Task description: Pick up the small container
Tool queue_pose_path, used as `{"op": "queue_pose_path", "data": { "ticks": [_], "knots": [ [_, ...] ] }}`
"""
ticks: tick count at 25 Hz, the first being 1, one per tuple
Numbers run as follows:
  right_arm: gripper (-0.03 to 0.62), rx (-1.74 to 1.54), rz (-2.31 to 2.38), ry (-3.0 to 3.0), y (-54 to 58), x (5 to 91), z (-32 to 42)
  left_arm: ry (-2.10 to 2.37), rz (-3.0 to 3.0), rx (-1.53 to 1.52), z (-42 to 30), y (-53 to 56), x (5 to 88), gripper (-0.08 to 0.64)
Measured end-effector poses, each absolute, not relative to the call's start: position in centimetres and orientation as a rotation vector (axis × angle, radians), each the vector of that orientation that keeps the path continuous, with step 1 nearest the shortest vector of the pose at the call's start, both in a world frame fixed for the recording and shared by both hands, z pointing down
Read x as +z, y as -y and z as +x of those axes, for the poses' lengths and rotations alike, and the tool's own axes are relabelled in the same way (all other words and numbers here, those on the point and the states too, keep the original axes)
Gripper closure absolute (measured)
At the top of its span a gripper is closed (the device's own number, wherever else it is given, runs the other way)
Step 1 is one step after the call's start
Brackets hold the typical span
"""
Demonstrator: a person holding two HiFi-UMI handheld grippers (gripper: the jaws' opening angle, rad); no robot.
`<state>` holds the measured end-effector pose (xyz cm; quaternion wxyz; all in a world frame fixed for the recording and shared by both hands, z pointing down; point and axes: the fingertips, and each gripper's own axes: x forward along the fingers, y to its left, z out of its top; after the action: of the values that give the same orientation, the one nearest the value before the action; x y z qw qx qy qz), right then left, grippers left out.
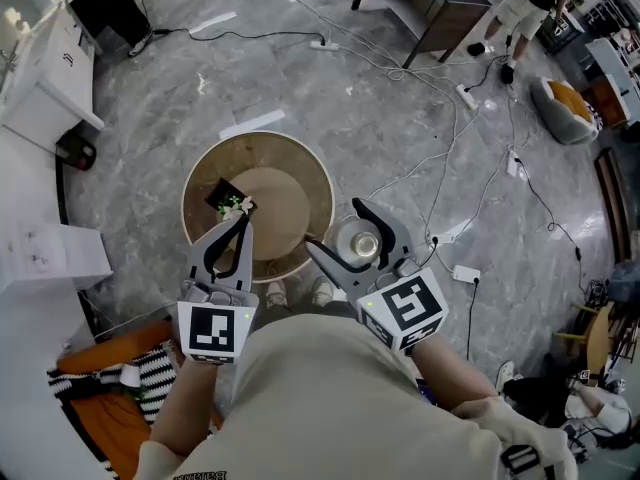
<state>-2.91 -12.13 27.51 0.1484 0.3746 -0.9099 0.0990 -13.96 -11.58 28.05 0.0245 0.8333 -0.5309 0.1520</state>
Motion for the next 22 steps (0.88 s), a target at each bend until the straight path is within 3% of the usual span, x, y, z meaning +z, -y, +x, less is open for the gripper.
{"op": "queue_pose_path", "data": {
  "ticks": [22],
  "knots": [
    [0.25,0.215,1.047,2.62,12.8,26.3,-3.4,1.692,2.581,0.497,-15.4,12.2,27.3,0.554]
  ]
}}
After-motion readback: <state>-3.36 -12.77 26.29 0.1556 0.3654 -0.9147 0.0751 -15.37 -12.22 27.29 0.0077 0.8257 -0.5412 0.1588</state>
